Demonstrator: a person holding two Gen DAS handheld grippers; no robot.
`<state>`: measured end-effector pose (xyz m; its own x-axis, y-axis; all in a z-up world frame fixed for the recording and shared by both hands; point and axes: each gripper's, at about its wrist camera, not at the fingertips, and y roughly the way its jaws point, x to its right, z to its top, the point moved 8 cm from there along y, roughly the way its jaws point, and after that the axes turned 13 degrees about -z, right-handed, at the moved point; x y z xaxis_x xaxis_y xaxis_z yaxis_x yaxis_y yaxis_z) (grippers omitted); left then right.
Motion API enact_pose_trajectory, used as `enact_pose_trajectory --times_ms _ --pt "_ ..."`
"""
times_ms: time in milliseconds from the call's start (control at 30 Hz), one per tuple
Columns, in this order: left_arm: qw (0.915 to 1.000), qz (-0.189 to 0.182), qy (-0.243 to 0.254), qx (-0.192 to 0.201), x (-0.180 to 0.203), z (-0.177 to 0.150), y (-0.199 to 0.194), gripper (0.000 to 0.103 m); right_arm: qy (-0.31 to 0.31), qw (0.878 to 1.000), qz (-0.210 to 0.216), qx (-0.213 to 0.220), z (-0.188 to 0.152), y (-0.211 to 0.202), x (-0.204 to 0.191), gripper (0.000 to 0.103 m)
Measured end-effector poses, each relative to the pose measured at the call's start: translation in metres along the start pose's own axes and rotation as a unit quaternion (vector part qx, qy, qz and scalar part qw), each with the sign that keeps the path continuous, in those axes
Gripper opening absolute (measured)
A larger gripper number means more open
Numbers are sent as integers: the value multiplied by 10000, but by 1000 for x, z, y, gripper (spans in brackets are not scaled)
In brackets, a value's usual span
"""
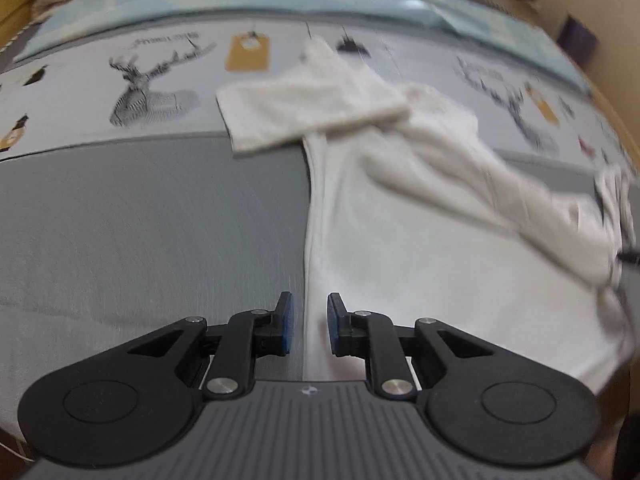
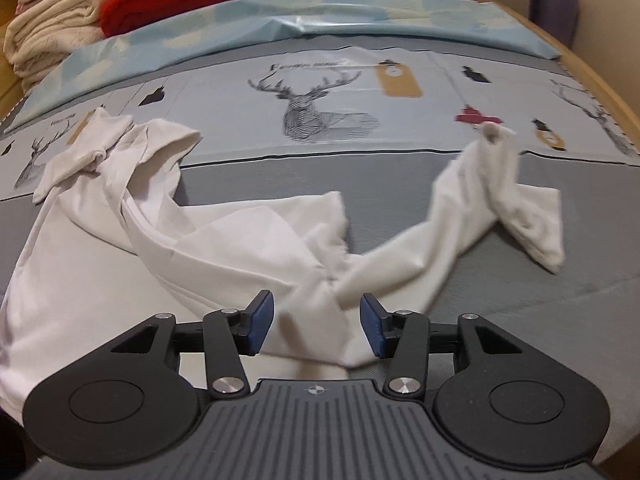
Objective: Fold small clothes
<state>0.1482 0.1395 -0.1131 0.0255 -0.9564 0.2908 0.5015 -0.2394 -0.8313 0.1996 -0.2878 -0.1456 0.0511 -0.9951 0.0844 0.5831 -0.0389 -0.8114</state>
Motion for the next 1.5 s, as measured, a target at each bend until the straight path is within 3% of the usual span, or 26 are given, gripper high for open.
enact_pose_trajectory --times_ms 167,233,300,367,400,467,533,600,733,800,867,900,967,1033,1100,1167,1233,1333,1367,1433,1467,1500 --pt "9986 -78 -53 525 12 40 8 20 -570 9981 -175 -165 0 24 -22 53" --pt "9977 -178 -67 643 18 57 17 25 -829 9963 -145 -169 1 31 -27 48" --pt "9966 -262 -105 768 24 77 32 31 -906 9958 -61 -112 5 32 -28 20" --pt "9956 -289 -118 880 29 97 51 35 -812 9967 16 -36 13 29 -26 7" --pt "9953 -291 -134 914 31 105 60 37 -655 9978 53 57 19 25 -22 7" --pt "9942 -283 -190 1017 38 126 81 51 -239 9982 -58 538 41 10 -10 6" --pt "9924 -298 -213 1173 46 146 99 59 225 9903 -200 1354 70 -18 5 6" --pt "9913 -270 -158 1279 54 161 118 65 421 9816 -325 1833 85 -34 12 6" --pt "9957 -130 -14 921 61 174 161 67 256 9799 -579 1891 93 -26 7 6" --pt "9969 100 220 744 55 176 174 59 82 9804 -646 1859 95 -19 -1 6" --pt "9977 141 438 498 45 176 179 8 -56 9802 -721 1842 98 -14 -7 6" --pt "9972 196 486 528 35 180 173 7 -93 9803 -781 1810 99 -11 -8 6" --pt "9941 669 351 775 1 189 143 7 -108 9810 -849 1740 105 -4 -9 6" --pt "9854 1280 -124 1120 -54 196 98 7 -93 9812 -901 1706 112 1 -11 6" --pt "9632 2240 -551 1380 -121 190 54 7 -73 9807 -956 1702 119 6 -13 6" --pt "9332 3040 -1222 1480 -190 170 17 6 10 9803 -980 1715 128 11 -16 6" --pt "8943 3660 -2118 1462 -256 140 -16 6 97 9793 -998 1756 138 16 -22 6" --pt "8447 4371 -2799 1304 -306 104 -45 4 20 9785 -912 1850 153 26 -40 6" --pt "8362 4486 -2920 1192 -313 98 -49 5 -46 9773 -929 1904 158 29 -46 6" --pt "8412 4296 -3033 1258 -310 98 -51 10 -165 9755 -980 1964 166 36 -59 6" --pt "8491 4100 -2986 1473 -300 106 -52 14 -245 9763 -963 1924 168 43 -66 6" --pt "8647 3782 -2825 1715 -285 117 -50 19 -320 9768 -981 1877 170 51 -73 7"
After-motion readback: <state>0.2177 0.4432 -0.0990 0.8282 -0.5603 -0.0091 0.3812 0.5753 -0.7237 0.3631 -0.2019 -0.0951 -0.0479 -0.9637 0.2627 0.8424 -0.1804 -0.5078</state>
